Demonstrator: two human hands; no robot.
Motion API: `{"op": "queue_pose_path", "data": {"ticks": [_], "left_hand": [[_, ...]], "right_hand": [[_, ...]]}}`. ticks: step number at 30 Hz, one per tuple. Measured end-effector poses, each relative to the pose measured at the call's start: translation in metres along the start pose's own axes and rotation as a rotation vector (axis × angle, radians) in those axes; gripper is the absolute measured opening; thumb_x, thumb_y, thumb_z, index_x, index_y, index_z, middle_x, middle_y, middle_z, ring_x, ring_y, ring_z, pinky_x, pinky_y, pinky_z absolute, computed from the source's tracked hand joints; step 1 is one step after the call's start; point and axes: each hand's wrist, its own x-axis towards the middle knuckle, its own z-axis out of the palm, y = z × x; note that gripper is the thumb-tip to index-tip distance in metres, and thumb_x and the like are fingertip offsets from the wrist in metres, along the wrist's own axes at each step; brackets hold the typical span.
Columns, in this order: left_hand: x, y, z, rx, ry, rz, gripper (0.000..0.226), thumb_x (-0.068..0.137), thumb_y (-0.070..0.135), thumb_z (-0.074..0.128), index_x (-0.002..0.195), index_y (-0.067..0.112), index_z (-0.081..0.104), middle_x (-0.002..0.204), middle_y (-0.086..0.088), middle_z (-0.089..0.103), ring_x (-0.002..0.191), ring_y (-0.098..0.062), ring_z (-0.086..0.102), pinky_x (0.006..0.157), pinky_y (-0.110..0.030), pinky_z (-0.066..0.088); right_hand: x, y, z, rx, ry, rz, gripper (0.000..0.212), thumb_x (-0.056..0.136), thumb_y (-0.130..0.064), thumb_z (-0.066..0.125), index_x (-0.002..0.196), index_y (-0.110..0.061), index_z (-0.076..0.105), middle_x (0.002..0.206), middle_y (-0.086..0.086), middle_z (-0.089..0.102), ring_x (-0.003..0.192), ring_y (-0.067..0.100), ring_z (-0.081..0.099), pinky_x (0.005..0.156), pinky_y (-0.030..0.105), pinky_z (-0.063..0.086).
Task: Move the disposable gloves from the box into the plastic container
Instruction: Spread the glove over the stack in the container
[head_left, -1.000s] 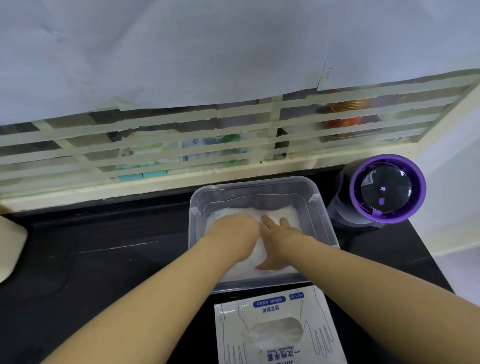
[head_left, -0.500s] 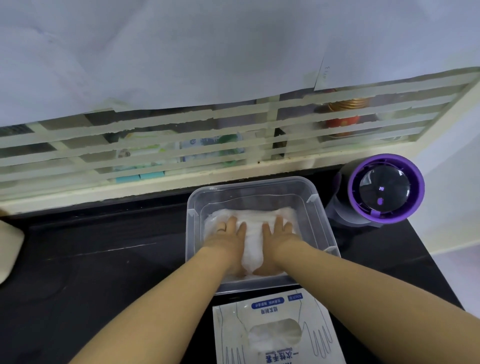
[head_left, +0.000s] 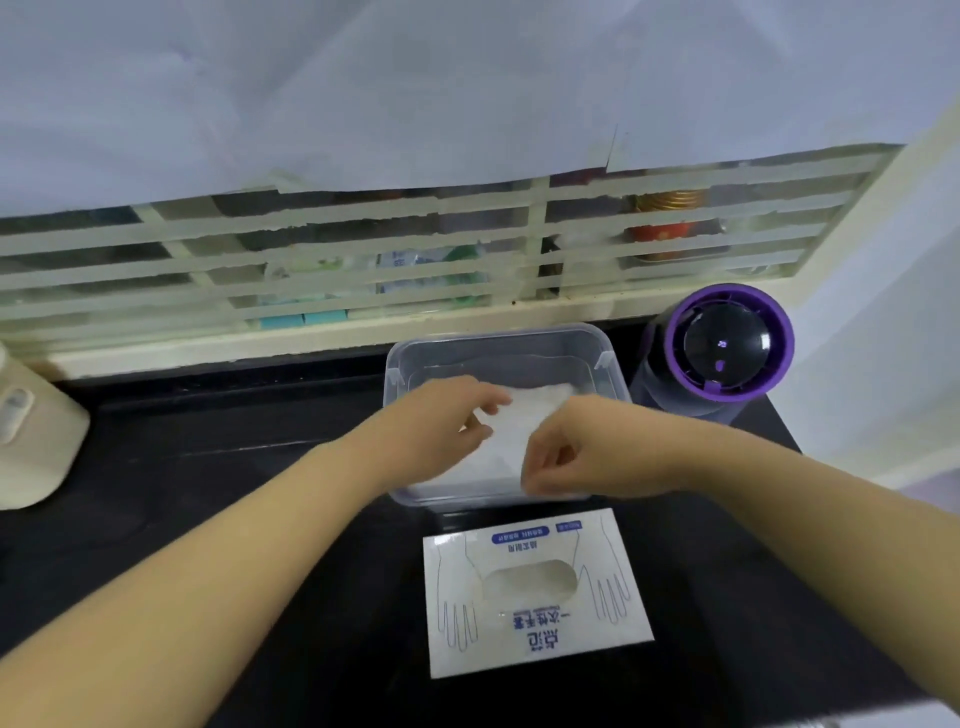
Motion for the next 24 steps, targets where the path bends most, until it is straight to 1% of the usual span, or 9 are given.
{"op": "queue_pose_path", "data": {"ticks": [2,5,7,9,12,14,15,18,24], "left_hand": [[-0.021,0.005,0.005,0.003,0.043,0.077,0.037,0.099,0.022,0.052,0.135,0.03,0.051,0.122,0.016,0.056,0.099,0.0,0.055,0.091,-0.019,0.046],[-0.049,0.011,0.027,0.066,0.001,0.214,0.033,0.097,0.03,0.053,0.13,0.031,0.056,0.122,0.014,0.057,0.108,0.001,0.05,0.093,-0.021,0.046],[-0.06,0.015,0.046,0.152,-0.047,0.37,0.034,0.096,0.034,0.047,0.127,0.027,0.059,0.121,0.009,0.059,0.116,-0.008,0.048,0.091,-0.032,0.049],[-0.068,0.015,0.061,0.261,-0.097,0.452,0.04,0.095,0.034,0.041,0.131,0.024,0.056,0.129,0.004,0.056,0.115,-0.017,0.052,0.085,-0.036,0.052],[-0.074,0.0,0.085,0.37,-0.231,0.329,0.07,0.094,0.042,0.055,0.153,0.028,0.02,0.16,0.003,0.018,0.141,-0.019,0.027,0.111,-0.035,0.034],[-0.075,-0.011,0.093,0.384,-0.283,0.201,0.095,0.087,0.055,0.061,0.156,0.024,0.004,0.163,0.002,-0.005,0.149,-0.017,0.006,0.12,-0.031,0.01],[-0.074,-0.017,0.096,0.368,-0.296,0.161,0.1,0.084,0.059,0.062,0.156,0.022,0.001,0.163,0.002,-0.009,0.15,-0.017,0.002,0.12,-0.031,0.006],[-0.072,-0.02,0.099,0.346,-0.314,0.118,0.105,0.082,0.062,0.063,0.156,0.021,0.001,0.163,0.0,-0.009,0.149,-0.019,0.004,0.12,-0.032,0.009],[-0.072,-0.016,0.098,0.351,-0.331,0.088,0.106,0.082,0.06,0.064,0.156,0.021,-0.001,0.163,0.0,-0.009,0.149,-0.02,0.005,0.12,-0.037,0.013]], "right_hand": [[-0.009,0.001,0.021,-0.044,-0.193,-0.003,0.024,0.096,-0.028,0.055,0.114,-0.021,0.069,0.106,-0.008,0.071,0.092,0.005,0.064,0.082,0.016,0.049],[0.001,0.023,0.073,-0.339,-0.239,0.002,0.034,0.098,-0.017,0.048,0.128,-0.026,0.059,0.124,-0.004,0.061,0.11,0.017,0.058,0.089,0.026,0.044],[0.012,0.041,0.105,-0.549,-0.202,-0.053,0.042,0.094,-0.006,0.045,0.13,-0.027,0.053,0.12,0.003,0.056,0.104,0.028,0.058,0.079,0.036,0.047],[0.018,0.051,0.119,-0.668,-0.121,-0.136,0.036,0.094,-0.006,0.046,0.126,-0.021,0.05,0.111,0.008,0.053,0.087,0.03,0.056,0.063,0.036,0.042],[0.022,0.056,0.126,-0.698,-0.027,-0.189,0.028,0.095,-0.011,0.049,0.121,-0.018,0.054,0.103,0.007,0.054,0.072,0.026,0.049,0.055,0.034,0.033],[0.027,0.061,0.133,-0.71,0.028,-0.219,0.023,0.091,-0.007,0.052,0.11,-0.017,0.061,0.096,0.004,0.056,0.064,0.025,0.044,0.053,0.034,0.033],[0.03,0.062,0.135,-0.734,0.054,-0.24,0.018,0.086,-0.007,0.059,0.099,-0.017,0.065,0.088,0.003,0.056,0.058,0.023,0.041,0.05,0.032,0.031],[0.033,0.054,0.132,-0.728,0.096,-0.276,0.019,0.062,-0.008,0.079,0.068,-0.02,0.065,0.066,-0.003,0.052,0.042,0.019,0.04,0.041,0.024,0.024],[0.012,0.042,0.117,-0.659,0.074,-0.265,0.006,0.09,-0.01,0.057,0.091,-0.016,0.06,0.091,0.0,0.044,0.063,0.022,0.046,0.053,0.034,0.033]]}}
